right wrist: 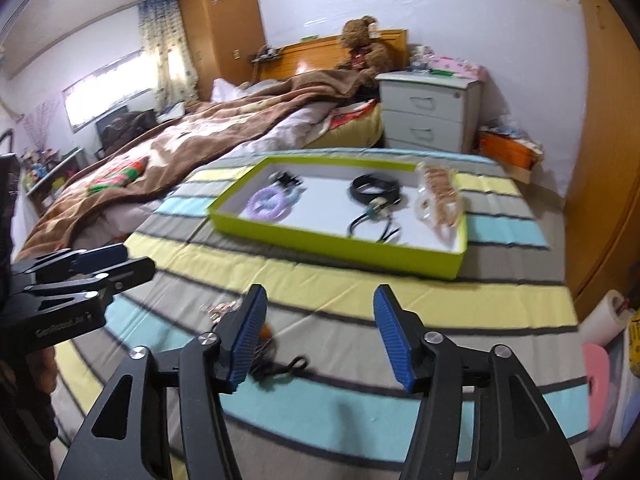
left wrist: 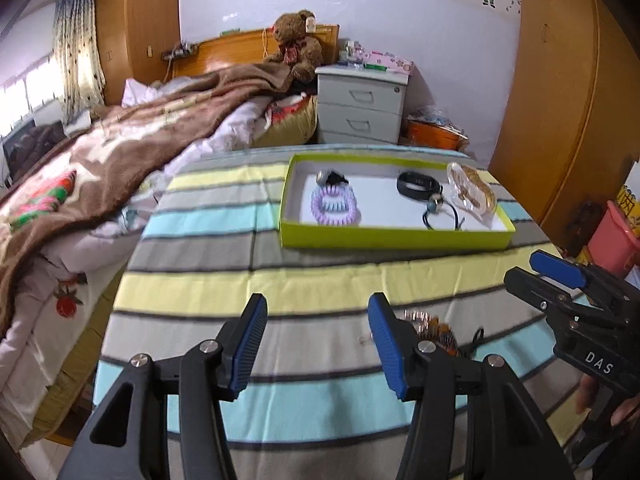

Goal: Organize jewelry
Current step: 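Withdraw both open tools toward the remaining clip and bracelet, then grasp the orange-beaded bracelet with the right tool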

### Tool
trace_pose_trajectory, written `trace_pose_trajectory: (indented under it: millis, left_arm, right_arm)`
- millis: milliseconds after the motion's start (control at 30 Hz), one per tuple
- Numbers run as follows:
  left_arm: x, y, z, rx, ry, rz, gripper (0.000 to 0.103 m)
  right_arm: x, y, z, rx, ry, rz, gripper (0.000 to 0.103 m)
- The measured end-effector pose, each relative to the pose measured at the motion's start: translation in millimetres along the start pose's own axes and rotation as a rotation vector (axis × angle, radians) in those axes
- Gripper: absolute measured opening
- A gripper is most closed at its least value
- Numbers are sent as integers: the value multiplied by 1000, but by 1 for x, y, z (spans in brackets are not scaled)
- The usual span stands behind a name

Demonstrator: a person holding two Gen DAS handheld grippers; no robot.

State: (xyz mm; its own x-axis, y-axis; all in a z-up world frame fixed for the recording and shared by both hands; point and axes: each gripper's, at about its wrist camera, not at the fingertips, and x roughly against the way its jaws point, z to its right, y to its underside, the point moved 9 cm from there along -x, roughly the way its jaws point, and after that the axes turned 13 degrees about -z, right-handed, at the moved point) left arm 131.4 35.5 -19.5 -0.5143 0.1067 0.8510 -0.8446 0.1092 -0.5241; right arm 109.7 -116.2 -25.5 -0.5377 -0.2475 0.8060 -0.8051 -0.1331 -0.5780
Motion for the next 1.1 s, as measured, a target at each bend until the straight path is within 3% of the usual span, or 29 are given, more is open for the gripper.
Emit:
trace_pose_trajectory:
  millis: [100,233,433,533,933,1000,1067,1100]
  left_arm:
    - [-3,13,-8,6,19,-18,60]
    - [-5,24,-18,61,150,-24,63]
    - [-15,40,-29,95,165,-69,71]
    - [-21,49,-26,118,252,-114,71]
    - [-25,63,-28,131,269,-160,71]
    - [-23,63,-29,131,262,-155,71]
    - [-23,62,-31,135,263,-153,71]
    - [-23,62,-31,136,264,-152,71]
  right_arm:
    - [-5,5,-8,24,-9,-6,57]
    - [-15,15,-19,61,-24,-40,57]
    - [-29,30,-39,148,-43,-104,57]
    - [-38,35,-45,183,-46,-141,57]
    - [-59,37,-62,268,-70,-216,57]
    - [-58,38,-62,273,-57,-216,54]
    - [-57,40,-60,274,-51,-217,36]
    - [-57,40,-59,274,-37,-214,32]
